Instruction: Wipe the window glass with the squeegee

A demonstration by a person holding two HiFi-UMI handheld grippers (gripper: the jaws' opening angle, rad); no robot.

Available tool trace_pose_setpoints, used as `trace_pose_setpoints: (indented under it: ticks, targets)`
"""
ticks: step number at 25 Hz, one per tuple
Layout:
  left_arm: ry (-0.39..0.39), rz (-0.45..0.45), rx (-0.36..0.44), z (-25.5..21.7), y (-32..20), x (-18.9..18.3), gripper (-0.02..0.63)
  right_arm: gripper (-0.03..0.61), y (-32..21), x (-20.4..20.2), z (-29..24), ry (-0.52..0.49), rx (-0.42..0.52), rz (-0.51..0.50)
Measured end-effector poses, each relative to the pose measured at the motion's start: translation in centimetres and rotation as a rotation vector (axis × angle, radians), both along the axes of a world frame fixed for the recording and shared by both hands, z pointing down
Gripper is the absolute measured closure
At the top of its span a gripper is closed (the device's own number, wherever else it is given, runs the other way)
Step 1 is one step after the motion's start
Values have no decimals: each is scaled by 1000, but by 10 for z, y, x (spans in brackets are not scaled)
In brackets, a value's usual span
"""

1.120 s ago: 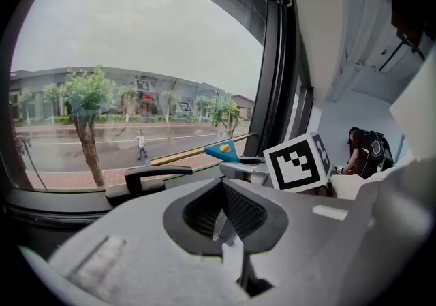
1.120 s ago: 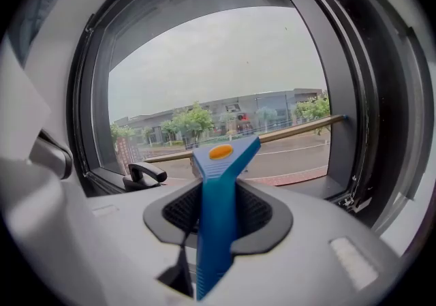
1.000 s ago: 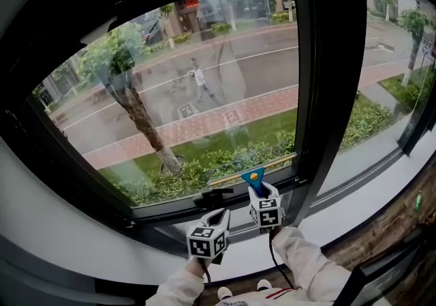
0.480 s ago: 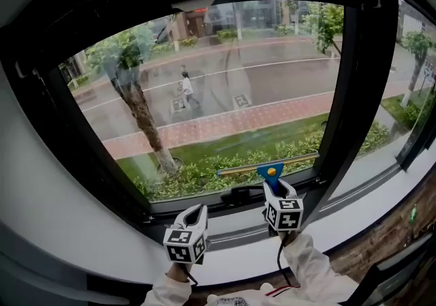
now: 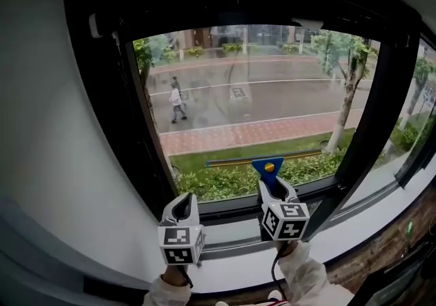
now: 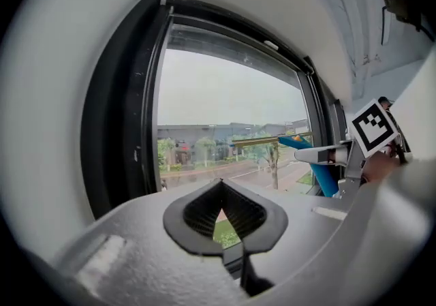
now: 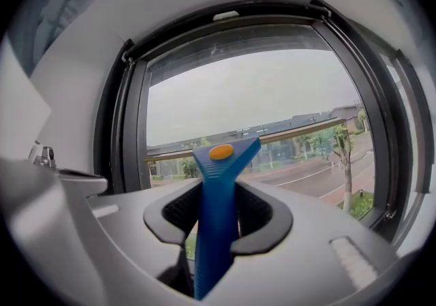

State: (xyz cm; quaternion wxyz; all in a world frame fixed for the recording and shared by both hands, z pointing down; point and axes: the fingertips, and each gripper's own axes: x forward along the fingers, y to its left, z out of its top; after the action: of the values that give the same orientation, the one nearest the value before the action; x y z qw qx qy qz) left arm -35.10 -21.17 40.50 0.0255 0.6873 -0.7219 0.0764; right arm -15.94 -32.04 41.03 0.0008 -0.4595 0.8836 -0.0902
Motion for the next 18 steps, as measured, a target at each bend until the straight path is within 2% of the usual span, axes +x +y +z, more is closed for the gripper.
trace_pose_setpoints:
  ticks: [3,7,9,13,18]
  targets:
    - [-3,-21,60,-35,0,-17,614,446,12,-39,-49,-30,76,-22]
    - [7,-2,146,-88,-4,-17,614,446,17,-71,-128,-65,197,-46]
    - [17,9,174,-113,-9,-16,614,446,16,-83,-170,-91,250,-59]
    - [-14,15,244,-168,-21,-19,614,446,11,-100,-250,-139,353,-77]
    - [-34,42,296,-229,-23,-18,614,446,2,-118,-310,-160,410,-89]
